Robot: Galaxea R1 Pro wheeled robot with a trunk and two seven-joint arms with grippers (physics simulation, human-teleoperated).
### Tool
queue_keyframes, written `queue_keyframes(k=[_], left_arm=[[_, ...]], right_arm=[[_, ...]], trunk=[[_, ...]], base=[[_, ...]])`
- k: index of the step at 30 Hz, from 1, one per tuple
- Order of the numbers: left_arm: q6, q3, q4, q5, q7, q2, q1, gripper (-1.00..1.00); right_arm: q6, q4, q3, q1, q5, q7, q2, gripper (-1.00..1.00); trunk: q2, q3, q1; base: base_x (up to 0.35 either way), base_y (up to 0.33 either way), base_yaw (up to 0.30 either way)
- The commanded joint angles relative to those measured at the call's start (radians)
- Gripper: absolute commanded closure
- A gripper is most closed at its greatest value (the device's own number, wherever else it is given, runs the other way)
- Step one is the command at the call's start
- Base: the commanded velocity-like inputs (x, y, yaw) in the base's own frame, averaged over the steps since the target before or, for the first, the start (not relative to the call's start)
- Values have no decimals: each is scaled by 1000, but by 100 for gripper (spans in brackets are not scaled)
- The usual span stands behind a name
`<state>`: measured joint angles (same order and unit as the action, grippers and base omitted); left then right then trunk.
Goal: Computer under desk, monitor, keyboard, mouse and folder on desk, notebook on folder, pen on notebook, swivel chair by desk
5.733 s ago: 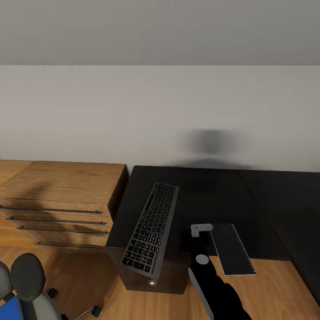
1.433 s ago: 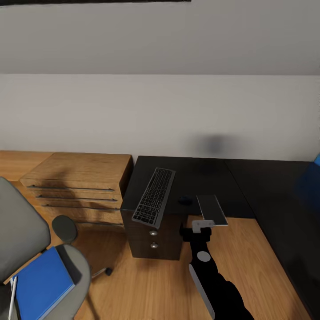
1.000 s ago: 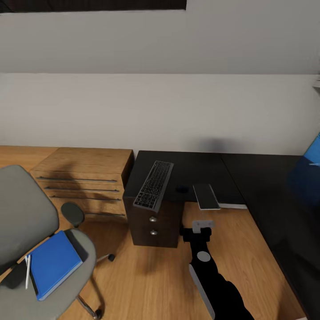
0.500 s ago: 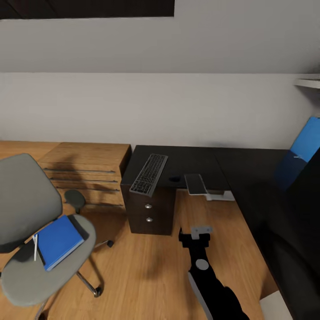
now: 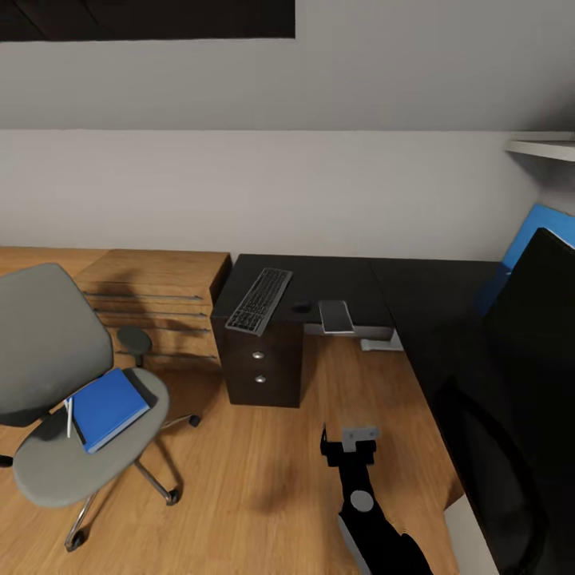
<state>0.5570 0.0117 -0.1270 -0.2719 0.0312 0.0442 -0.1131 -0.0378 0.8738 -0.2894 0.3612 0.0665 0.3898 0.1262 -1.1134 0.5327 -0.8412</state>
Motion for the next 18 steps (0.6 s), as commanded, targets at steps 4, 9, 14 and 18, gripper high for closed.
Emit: queue_keyframes(k=[4,9,14,18], left_arm=[[28,1,1,-2,4,-2,0,-100],[43,1,1,-3,4,-3,0,-100],[47,1,4,-3,4,-3,0,-100],[51,1,6,-4,4,-3,0,-100]], right_arm=[[-58,-68,0,1,5,7,1,-100],[-122,-183,-1,1,4,6,2,-100],[-199,-305,-4,1,4,6,5,-100],[-233,-381,-4,1,5,5,5,-100]], trunk=[[-1,1,0],[-1,1,0],[-1,1,0],[-1,1,0]], base=[[-40,-43,0],[-12,-13,0],[-3,-4,0],[-1,-1,0]])
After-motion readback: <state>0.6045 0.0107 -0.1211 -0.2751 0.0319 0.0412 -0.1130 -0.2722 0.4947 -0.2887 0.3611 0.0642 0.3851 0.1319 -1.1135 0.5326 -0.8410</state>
